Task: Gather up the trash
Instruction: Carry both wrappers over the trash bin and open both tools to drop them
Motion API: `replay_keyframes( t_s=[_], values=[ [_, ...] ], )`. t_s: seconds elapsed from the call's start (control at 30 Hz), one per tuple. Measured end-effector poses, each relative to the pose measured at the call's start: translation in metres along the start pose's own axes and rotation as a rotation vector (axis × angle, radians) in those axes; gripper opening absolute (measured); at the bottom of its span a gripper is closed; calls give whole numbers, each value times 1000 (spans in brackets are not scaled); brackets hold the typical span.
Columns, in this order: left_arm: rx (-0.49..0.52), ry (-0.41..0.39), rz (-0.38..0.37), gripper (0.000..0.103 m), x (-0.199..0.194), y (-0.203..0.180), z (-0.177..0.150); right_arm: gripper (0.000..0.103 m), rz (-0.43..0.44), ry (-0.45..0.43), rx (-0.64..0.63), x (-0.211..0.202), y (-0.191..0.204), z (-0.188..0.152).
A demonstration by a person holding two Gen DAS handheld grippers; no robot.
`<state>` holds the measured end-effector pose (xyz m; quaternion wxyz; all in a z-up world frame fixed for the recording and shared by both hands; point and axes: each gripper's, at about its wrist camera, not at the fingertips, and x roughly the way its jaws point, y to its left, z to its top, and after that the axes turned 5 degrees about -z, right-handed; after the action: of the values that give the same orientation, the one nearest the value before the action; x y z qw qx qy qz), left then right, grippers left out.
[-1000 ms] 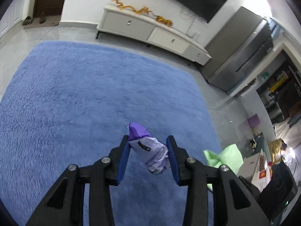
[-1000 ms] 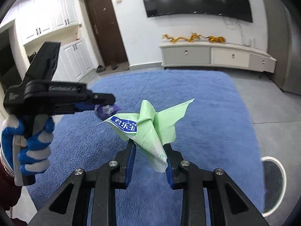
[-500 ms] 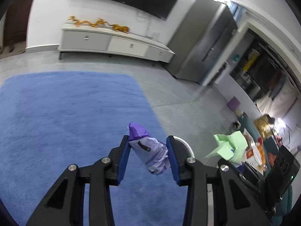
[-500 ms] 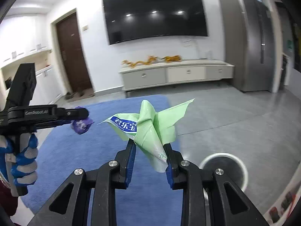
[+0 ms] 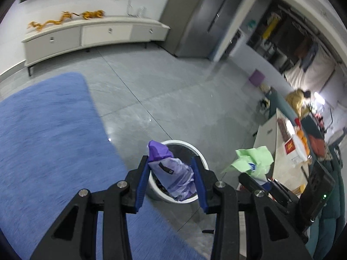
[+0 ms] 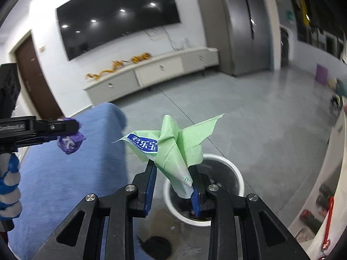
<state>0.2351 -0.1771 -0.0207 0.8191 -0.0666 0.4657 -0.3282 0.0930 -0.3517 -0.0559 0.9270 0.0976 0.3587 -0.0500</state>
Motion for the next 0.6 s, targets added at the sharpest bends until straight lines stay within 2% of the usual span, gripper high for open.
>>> replay_keyframes(
  t_s=[0.2, 0.33, 0.43, 0.6],
  values=[
    [57, 96, 18, 37, 86, -24, 15, 27, -48, 114, 29, 57, -41, -10],
    [53, 141, 23, 38, 132, -25, 17, 28, -70, 172, 47, 90, -58, -16],
    [37, 152, 10, 40, 154, -20, 20, 28, -97, 201, 34, 109, -62, -17],
    [29, 177, -27, 42, 174, -17, 24, 38, -131, 239, 21, 130, -63, -22]
  ],
)
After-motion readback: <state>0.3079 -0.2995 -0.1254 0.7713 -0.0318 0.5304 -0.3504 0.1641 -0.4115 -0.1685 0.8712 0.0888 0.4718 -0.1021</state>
